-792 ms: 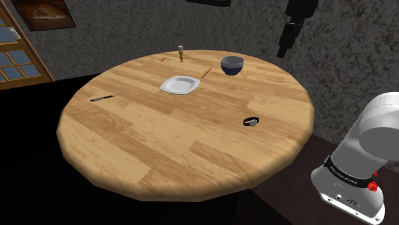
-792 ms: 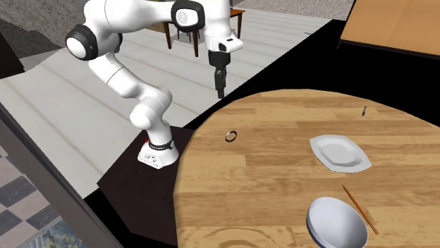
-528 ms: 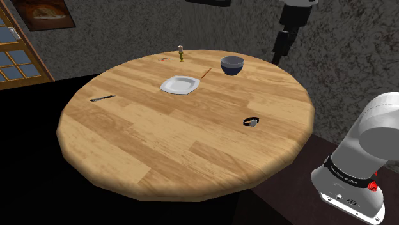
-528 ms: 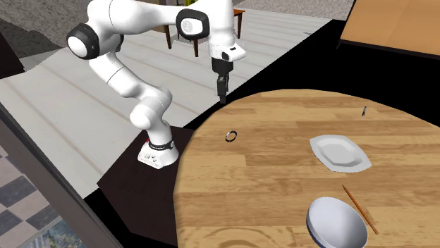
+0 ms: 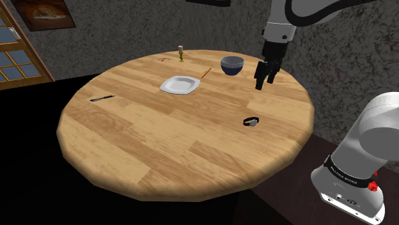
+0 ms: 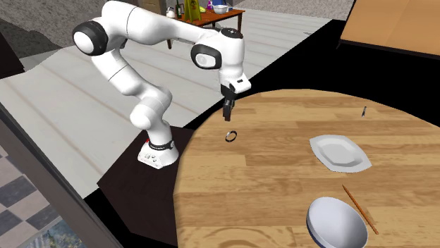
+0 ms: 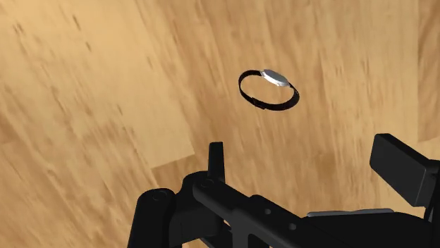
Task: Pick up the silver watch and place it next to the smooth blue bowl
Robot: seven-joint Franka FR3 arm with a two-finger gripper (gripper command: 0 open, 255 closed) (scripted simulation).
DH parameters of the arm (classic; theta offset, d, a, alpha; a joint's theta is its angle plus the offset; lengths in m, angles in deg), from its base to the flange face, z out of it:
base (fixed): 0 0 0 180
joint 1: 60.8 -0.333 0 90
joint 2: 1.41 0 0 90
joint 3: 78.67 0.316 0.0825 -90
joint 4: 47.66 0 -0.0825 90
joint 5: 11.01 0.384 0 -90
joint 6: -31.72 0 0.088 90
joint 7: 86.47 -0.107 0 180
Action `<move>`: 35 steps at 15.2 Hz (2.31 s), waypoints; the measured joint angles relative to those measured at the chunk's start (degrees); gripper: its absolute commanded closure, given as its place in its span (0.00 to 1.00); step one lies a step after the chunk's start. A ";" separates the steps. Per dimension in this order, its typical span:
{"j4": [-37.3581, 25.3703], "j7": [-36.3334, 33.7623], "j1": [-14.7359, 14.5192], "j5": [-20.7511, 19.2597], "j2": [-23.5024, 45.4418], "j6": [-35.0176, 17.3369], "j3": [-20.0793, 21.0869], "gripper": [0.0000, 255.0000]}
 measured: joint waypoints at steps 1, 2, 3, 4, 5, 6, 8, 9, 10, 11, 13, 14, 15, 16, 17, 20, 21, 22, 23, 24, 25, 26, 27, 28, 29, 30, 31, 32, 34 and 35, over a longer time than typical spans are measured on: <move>0.93 -0.47 -0.12 0.99 0.90 -1.31 -0.06 0.00; 1.91 -0.96 -0.31 2.07 2.07 -2.94 -0.03 0.00; 2.75 -1.56 -0.63 3.29 3.34 -4.57 0.13 0.00; 3.03 -1.83 -0.82 4.39 5.16 -6.17 0.04 0.00; 3.57 -2.23 -1.16 5.65 6.82 -7.89 0.12 0.00; 4.47 -2.82 -1.67 7.10 8.05 -9.59 0.39 0.00; 5.24 -3.16 -2.47 9.90 11.63 -13.01 0.43 0.00; 5.45 -3.07 -2.71 10.92 13.19 -14.42 0.35 0.00; 6.04 -3.07 -3.00 11.68 13.99 -15.69 0.49 0.00; 6.52 -3.03 -3.22 12.19 14.58 -16.71 0.62 0.00; 7.26 -2.72 -3.53 12.88 15.72 -18.55 0.78 0.00; 7.56 -2.60 -3.68 13.17 16.22 -19.36 0.89 0.00; 7.98 -2.34 -3.81 13.46 16.78 -20.32 0.94 0.00; 8.45 -2.28 -4.03 13.81 17.09 -21.14 1.11 0.00; 8.78 -2.13 -4.17 14.06 17.50 -21.88 1.19 0.00; 8.99 -2.08 -4.35 14.34 17.96 -22.59 1.33 0.00; 8.99 -2.08 -4.36 14.36 17.99 -22.64 1.35 0.00; 8.99 -2.07 -4.37 14.37 18.02 -22.66 1.35 0.00; 8.99 -2.08 -4.37 14.38 18.02 -22.68 1.35 0.00; 8.99 -2.08 -4.37 14.38 18.02 -22.68 1.35 1.00; 8.98 -2.08 -4.37 14.37 18.02 -22.68 1.35 1.00; 8.99 -2.08 -4.37 14.38 18.02 -22.68 1.35 1.00; 8.99 -2.08 -4.37 14.38 18.02 -22.67 1.35 1.00; 8.99 -2.08 -4.37 14.38 18.02 -22.67 1.35 1.00; 8.99 -2.08 -4.38 14.38 18.01 -22.67 1.36 1.00; 8.98 -2.08 -4.38 14.38 18.00 -22.68 1.36 1.00; 8.96 -2.08 -4.38 14.39 17.99 -22.68 1.36 1.00; 8.96 -2.08 -4.39 14.39 17.99 -22.69 1.37 1.00; 8.95 -2.07 -4.39 14.40 18.01 -22.71 1.37 1.00; 8.81 -2.24 -4.34 14.26 17.72 -22.26 1.36 1.00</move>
